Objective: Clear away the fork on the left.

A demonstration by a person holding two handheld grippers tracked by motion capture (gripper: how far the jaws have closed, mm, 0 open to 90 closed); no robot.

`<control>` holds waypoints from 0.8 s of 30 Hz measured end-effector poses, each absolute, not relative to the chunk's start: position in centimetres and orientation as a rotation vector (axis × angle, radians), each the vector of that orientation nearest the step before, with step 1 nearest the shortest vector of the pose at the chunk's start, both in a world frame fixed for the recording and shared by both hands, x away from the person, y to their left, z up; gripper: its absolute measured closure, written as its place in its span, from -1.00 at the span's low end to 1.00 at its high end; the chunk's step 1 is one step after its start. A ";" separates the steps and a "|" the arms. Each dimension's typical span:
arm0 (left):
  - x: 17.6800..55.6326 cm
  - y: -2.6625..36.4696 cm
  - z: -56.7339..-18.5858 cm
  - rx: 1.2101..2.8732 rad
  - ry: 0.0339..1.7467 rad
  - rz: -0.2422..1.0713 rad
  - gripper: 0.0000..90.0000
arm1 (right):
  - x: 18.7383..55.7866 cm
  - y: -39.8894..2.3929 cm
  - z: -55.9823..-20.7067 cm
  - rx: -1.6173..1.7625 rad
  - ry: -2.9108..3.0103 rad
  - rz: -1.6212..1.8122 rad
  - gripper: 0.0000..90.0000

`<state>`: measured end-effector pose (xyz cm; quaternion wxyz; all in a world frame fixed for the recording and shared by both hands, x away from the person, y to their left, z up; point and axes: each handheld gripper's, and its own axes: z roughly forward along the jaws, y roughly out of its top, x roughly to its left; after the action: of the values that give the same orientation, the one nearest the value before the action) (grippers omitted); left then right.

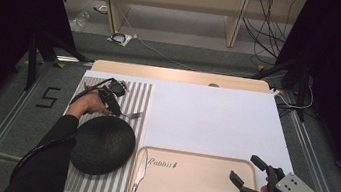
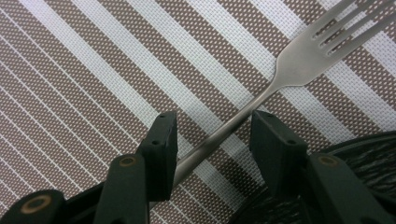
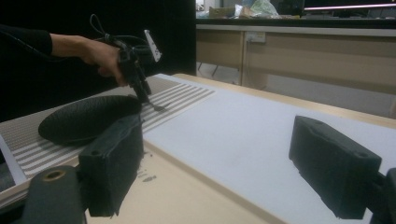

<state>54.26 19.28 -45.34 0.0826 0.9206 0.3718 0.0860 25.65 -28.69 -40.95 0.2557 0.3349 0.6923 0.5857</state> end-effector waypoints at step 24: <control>54.4 19.7 -45.9 2.751 1.135 0.166 0.51 | 25.7 -28.7 -41.0 0.914 1.881 1.590 -0.58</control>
<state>54.45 19.72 -45.90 0.0804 0.9200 0.3795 0.0554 25.69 -28.68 -40.97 0.2546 0.3364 0.6924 0.5853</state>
